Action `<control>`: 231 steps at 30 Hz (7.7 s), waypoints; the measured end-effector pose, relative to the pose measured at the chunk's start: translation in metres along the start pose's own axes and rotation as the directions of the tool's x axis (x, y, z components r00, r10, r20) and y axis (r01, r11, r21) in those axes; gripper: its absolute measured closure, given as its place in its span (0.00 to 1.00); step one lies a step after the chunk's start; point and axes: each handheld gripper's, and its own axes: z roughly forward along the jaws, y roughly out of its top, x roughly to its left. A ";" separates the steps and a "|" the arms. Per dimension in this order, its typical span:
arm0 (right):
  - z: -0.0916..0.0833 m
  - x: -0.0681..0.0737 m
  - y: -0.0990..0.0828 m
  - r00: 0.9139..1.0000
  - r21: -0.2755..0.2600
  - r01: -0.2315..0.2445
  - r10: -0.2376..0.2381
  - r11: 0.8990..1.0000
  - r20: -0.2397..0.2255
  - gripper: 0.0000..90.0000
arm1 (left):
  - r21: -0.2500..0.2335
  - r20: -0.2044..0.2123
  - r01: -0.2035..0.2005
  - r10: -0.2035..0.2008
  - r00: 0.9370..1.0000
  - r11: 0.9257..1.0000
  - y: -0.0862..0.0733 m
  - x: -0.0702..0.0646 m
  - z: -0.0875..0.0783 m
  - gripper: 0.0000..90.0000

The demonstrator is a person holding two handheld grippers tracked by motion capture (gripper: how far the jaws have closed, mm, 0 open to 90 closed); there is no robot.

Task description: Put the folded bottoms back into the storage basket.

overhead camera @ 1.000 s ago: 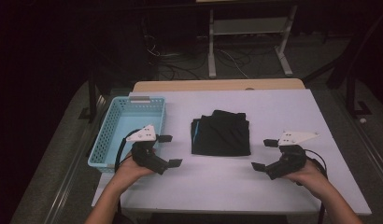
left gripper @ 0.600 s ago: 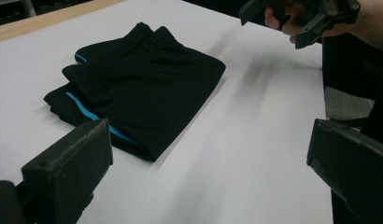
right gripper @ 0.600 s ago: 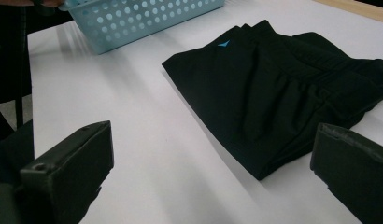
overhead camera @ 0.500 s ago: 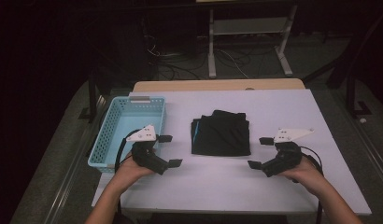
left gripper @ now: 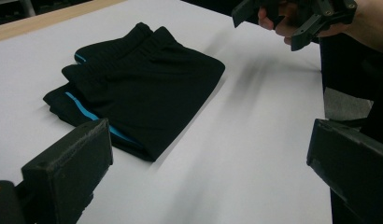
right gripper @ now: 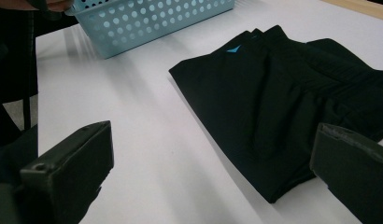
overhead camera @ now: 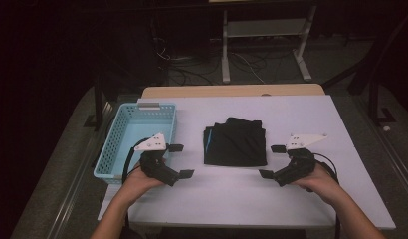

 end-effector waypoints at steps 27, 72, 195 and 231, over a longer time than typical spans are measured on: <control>0.021 -0.004 0.019 0.999 0.006 0.017 -0.016 1.000 -0.033 0.00 | -0.007 0.011 0.009 -0.009 1.000 1.000 0.000 0.001 -0.001 0.00; 0.068 -0.012 0.049 0.997 0.071 0.058 -0.054 0.996 -0.056 0.00 | -0.005 0.015 0.008 -0.008 1.000 1.000 0.000 0.002 -0.001 0.00; 0.103 -0.024 0.021 0.976 0.265 0.218 -0.211 0.939 -0.056 0.92 | -0.003 0.030 0.014 -0.014 0.999 1.000 0.000 0.003 -0.001 0.00; 0.077 0.005 0.023 0.983 0.247 0.170 -0.146 0.954 -0.115 0.92 | -0.007 0.032 0.015 -0.015 0.999 1.000 -0.001 0.003 -0.001 0.00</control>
